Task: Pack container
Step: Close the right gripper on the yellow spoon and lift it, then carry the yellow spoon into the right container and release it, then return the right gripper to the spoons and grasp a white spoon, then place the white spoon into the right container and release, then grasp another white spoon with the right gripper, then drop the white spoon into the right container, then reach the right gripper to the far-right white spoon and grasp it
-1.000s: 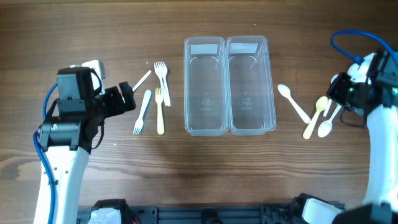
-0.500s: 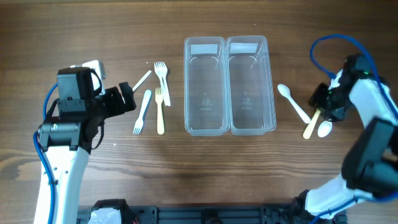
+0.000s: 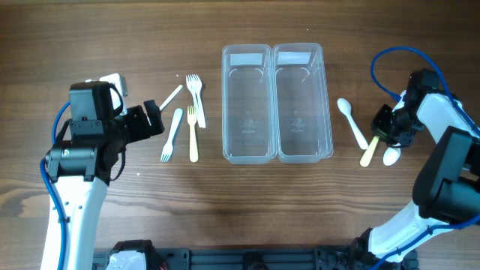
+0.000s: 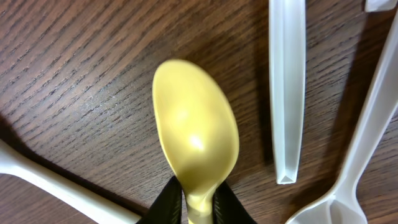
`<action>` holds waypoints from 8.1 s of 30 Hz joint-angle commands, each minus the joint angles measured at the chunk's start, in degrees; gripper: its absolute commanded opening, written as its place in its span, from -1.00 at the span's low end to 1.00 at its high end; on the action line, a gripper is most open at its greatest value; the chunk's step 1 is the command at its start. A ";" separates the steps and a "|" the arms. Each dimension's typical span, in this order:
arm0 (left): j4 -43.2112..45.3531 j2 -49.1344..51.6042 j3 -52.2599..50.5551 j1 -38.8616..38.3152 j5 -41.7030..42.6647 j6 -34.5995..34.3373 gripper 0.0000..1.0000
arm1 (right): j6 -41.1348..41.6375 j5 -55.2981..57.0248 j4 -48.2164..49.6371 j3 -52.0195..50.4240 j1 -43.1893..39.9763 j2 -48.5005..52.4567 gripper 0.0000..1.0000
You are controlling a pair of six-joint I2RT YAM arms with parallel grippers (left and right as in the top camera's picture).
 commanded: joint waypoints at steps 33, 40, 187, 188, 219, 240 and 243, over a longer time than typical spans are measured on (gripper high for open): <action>-0.70 0.07 0.96 0.35 -0.15 0.92 1.00 | -2.69 -11.87 8.31 2.19 29.09 -16.44 -0.89; -0.68 0.07 0.96 0.35 -0.15 0.92 1.00 | -2.75 -14.84 8.68 2.43 29.57 -16.09 -0.29; -3.52 0.07 0.96 0.35 -0.15 0.92 1.00 | 4.96 9.68 -2.19 4.59 -7.39 6.99 -0.48; -3.56 0.07 0.96 0.35 -0.15 0.92 0.99 | 5.01 9.64 -2.03 4.22 -7.39 7.02 -0.57; -3.41 0.07 0.96 0.35 -0.15 0.92 1.00 | -2.34 -1.49 6.64 5.18 32.87 -15.34 -0.91; -3.48 0.07 0.96 0.35 -0.15 0.92 0.99 | -3.56 7.87 2.34 11.61 3.39 -22.10 0.07; -3.52 0.07 0.96 0.35 -0.15 0.92 1.00 | -1.05 6.21 2.10 11.61 -3.54 -13.86 -0.01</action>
